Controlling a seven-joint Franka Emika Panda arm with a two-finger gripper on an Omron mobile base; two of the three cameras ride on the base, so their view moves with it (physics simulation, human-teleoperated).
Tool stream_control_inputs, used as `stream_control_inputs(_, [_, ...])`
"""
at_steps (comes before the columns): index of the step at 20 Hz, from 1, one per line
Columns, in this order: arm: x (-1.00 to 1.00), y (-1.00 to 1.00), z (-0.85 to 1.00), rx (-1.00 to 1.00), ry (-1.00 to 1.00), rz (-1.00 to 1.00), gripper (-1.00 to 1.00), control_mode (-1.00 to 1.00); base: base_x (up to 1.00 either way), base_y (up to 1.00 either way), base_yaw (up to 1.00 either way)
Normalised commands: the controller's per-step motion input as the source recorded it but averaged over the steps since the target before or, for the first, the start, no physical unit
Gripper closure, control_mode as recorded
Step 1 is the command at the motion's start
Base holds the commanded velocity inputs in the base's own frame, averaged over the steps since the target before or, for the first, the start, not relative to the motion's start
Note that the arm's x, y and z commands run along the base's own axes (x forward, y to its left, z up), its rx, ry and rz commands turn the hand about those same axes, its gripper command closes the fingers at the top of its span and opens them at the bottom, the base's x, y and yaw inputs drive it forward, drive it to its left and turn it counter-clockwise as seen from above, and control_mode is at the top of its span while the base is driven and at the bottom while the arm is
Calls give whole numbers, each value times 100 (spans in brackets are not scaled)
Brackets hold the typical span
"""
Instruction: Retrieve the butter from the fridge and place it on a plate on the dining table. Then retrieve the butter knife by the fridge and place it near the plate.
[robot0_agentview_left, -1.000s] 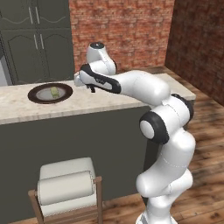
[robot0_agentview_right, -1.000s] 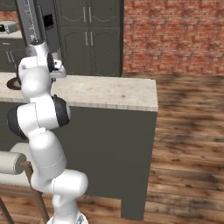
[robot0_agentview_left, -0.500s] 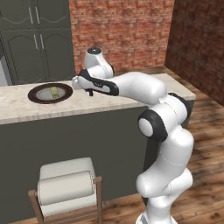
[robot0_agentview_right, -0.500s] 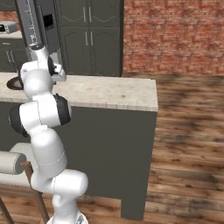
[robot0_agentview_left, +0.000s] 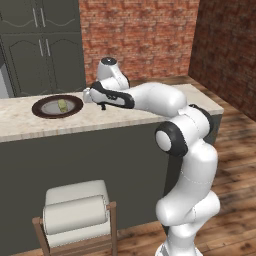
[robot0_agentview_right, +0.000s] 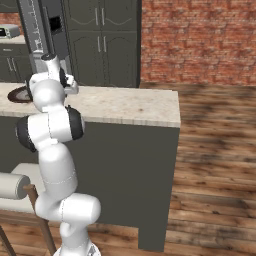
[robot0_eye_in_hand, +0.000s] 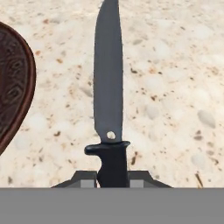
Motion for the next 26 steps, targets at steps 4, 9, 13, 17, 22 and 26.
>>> stream_control_inputs(4, [11, 21, -5, 0, -1, 0, -100, -100, 0, 0, 0])
stream_control_inputs(9, [10, 22, -3, 0, -3, 0, -100, -100, 0, 0, 0])
stream_control_inputs(13, [8, 0, -1, 0, -4, 0, -100, -100, 0, 0, 0])
stream_control_inputs(17, [2, -6, 19, -2, 0, 0, -100, -100, 0, 0, 0])
stream_control_inputs(22, [-57, -12, 62, 0, 3, 0, -100, -100, 0, 0, 0])
stream_control_inputs(26, [-100, -34, 57, 0, 5, 0, -100, -100, 0, 0, 0])
